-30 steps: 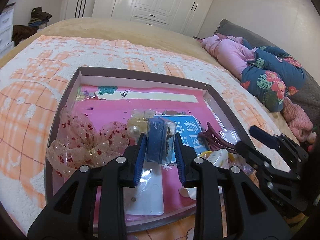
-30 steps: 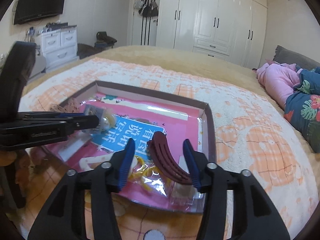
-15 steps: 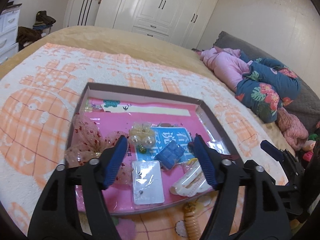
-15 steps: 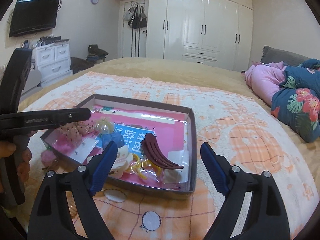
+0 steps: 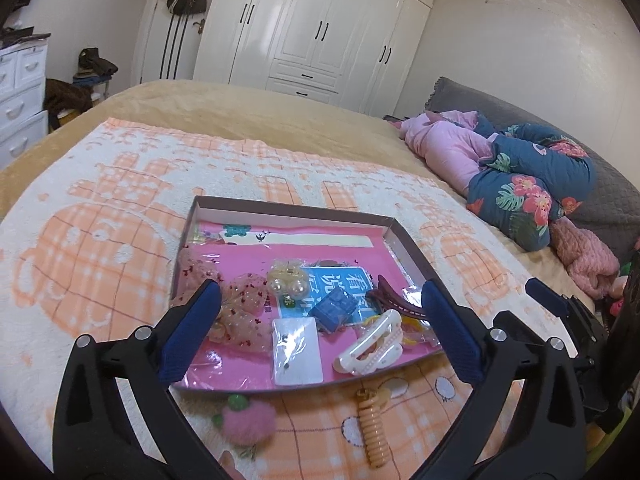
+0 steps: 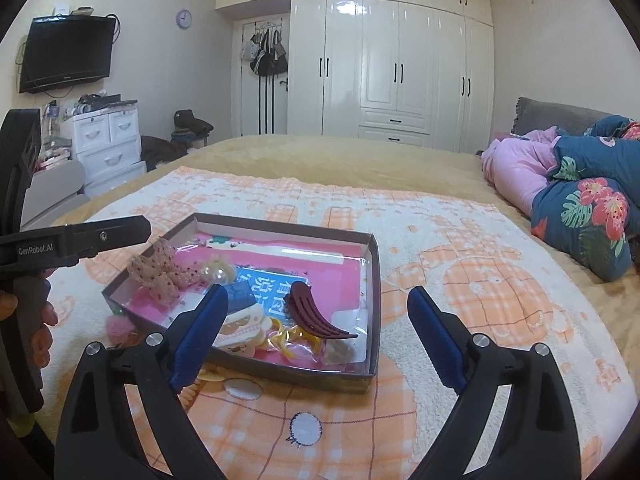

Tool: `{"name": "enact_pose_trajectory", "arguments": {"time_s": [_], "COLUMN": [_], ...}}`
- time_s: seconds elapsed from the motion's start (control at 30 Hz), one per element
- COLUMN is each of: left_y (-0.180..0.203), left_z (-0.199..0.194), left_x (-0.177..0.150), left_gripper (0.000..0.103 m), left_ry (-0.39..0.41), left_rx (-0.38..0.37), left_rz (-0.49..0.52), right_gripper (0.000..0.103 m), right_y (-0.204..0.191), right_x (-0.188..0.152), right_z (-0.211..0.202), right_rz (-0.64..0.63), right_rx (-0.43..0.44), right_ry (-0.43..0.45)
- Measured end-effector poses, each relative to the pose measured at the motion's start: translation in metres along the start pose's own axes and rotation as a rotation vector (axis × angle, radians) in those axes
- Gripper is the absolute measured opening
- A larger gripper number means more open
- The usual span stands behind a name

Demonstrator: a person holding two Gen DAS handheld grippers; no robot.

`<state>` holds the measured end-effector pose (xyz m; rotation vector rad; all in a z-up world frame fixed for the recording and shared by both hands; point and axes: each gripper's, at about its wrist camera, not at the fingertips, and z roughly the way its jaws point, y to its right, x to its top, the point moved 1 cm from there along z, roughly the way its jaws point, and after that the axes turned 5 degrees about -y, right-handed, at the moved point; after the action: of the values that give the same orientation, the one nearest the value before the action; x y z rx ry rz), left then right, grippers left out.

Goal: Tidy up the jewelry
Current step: 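Move both grippers toward the pink pompom tie and coiled tan hair tie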

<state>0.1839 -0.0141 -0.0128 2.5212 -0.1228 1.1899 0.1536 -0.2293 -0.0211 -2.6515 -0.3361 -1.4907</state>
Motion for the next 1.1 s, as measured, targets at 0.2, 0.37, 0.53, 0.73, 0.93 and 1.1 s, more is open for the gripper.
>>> {"name": "enact_pose_trajectory", "arguments": {"time_s": [0.2,0.37,0.53,0.73,0.93,1.1], "left_y": [-0.004,-0.013,-0.021,-0.034,-0.045,-0.051], "left_z": [-0.012,-0.021,-0.028,-0.034,-0.037,-0.035], "left_x": [-0.011,-0.02,-0.031,-0.041,-0.049,-0.054], "left_gripper": [0.092,0.092,0.092,0.092,0.092,0.092], "left_ry": [0.004,-0.001,-0.009,-0.021,-0.031,-0.043], "left_rx": [0.027,0.046,0.077,0.11,0.141,0.149], "left_rz": [0.01,-0.005,-0.006,-0.017,-0.024,-0.027], "right_gripper": [0.091,0.091,0.091,0.092,0.092,0.092], "right_y": [-0.009,-0.021,-0.033,-0.05,-0.067,-0.078], "right_x": [0.0,-0.003,-0.004,-0.011,-0.021,-0.033], "right_z": [-0.01,-0.015,-0.017,-0.016,-0.009,0.0], "right_rz": [-0.013,-0.038,-0.061,-0.091,-0.117,-0.133], "right_rx": [0.015,0.031,0.055,0.089,0.126,0.147], "right_ry": [0.01,0.014,0.01,-0.008,-0.046,-0.086]}}
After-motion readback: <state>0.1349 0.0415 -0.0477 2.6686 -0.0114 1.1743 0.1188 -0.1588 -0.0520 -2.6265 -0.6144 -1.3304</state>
